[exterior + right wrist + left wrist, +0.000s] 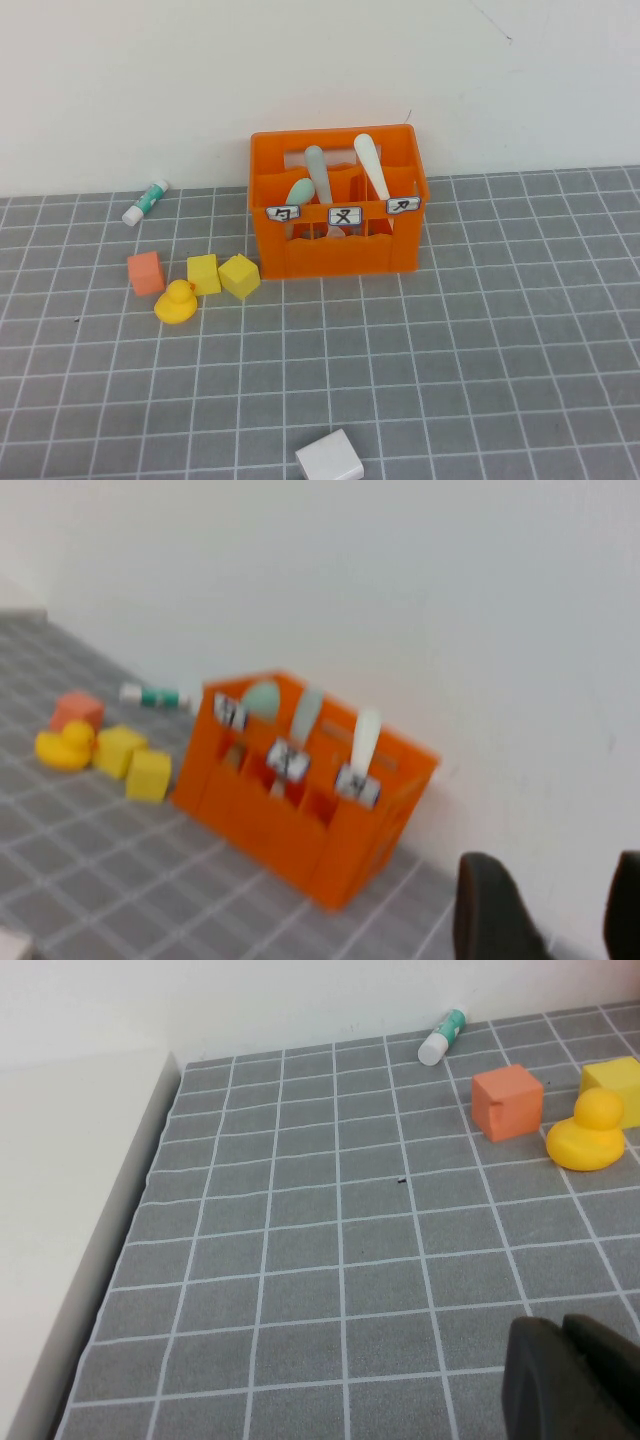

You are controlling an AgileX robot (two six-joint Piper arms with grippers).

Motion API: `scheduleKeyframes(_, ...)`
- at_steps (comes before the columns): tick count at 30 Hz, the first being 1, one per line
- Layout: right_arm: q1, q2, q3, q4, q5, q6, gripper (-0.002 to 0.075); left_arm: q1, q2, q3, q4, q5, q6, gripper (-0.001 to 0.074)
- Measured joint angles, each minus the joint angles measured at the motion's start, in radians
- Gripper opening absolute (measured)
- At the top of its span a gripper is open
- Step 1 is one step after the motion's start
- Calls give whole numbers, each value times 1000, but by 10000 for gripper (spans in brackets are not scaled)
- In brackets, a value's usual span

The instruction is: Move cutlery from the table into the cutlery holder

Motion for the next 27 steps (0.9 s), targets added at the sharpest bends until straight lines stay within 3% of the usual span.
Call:
scheduleKeyframes(5, -79, -77, 92, 28, -5, 0, 254, 0, 0, 0, 0, 0, 0, -1)
scheduleKeyframes(9, -230, -207, 100, -6, 94, 40, 254, 0, 0, 0, 0, 0, 0, -1)
scheduleKeyframes(16, -493, -368, 100, -380, 400, 492, 254, 0, 0, 0, 0, 0, 0, -1)
scheduleKeyframes(27, -531, -376, 165, -584, 500, 827, 254, 0, 0, 0, 0, 0, 0, -1)
